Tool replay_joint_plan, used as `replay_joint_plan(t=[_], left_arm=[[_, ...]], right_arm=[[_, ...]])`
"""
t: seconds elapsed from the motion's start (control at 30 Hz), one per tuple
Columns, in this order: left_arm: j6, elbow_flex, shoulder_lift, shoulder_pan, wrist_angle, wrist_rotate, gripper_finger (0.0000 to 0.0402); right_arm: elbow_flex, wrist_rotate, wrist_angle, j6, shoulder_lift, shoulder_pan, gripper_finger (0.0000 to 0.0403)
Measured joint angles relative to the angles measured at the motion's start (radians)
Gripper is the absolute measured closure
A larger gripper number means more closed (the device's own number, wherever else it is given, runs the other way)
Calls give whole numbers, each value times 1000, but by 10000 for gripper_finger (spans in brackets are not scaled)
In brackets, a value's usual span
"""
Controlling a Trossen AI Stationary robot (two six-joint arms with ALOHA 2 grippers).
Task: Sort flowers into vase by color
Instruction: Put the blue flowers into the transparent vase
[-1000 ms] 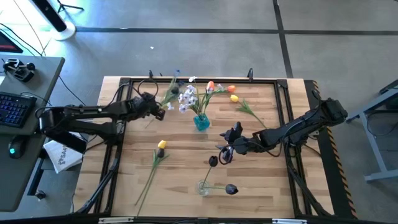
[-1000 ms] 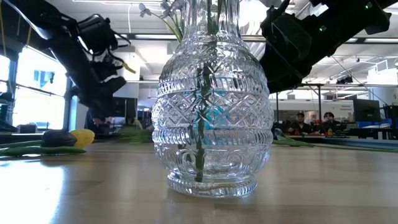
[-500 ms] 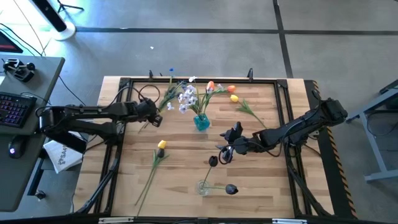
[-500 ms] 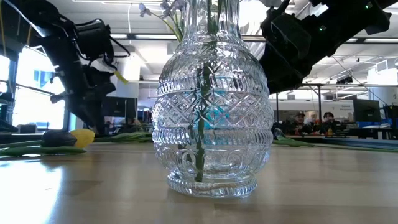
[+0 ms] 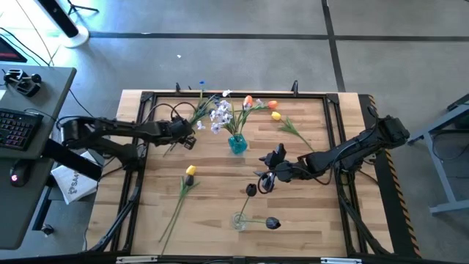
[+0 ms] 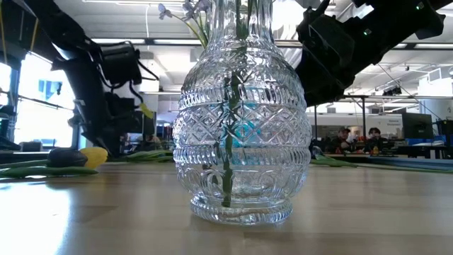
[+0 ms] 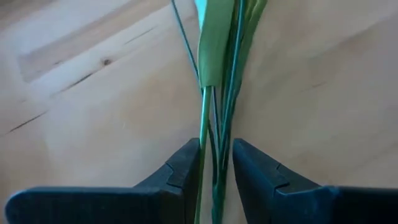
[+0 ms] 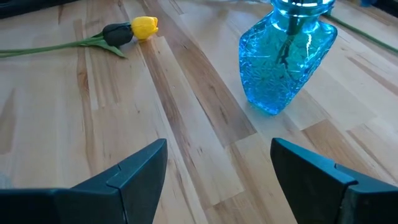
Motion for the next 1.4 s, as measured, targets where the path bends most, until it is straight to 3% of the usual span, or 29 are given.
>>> replay_joint_plan(t=[0.2, 0.37, 0.83, 0.93, 1.17, 1.4], left_arm=[[31, 2, 79, 50, 38, 35, 321], [64, 2, 73, 83, 36, 73, 321], [76, -2, -273, 88, 4, 135, 367], [74, -1, -291, 99, -36, 177, 358], [-26, -1, -234, 115, -311, 220, 304], [-64, -12, -156, 114, -302, 218, 285]], right_arm=[[0, 0, 0, -10, 0, 0, 121], [0, -3, 0, -10, 0, 0, 121], [0, -3, 0, -8, 0, 0, 121], [0, -3, 0, 14, 0, 0, 121], [0, -3, 0, 18, 0, 0, 121], [0, -3, 0, 17, 0, 0, 121]])
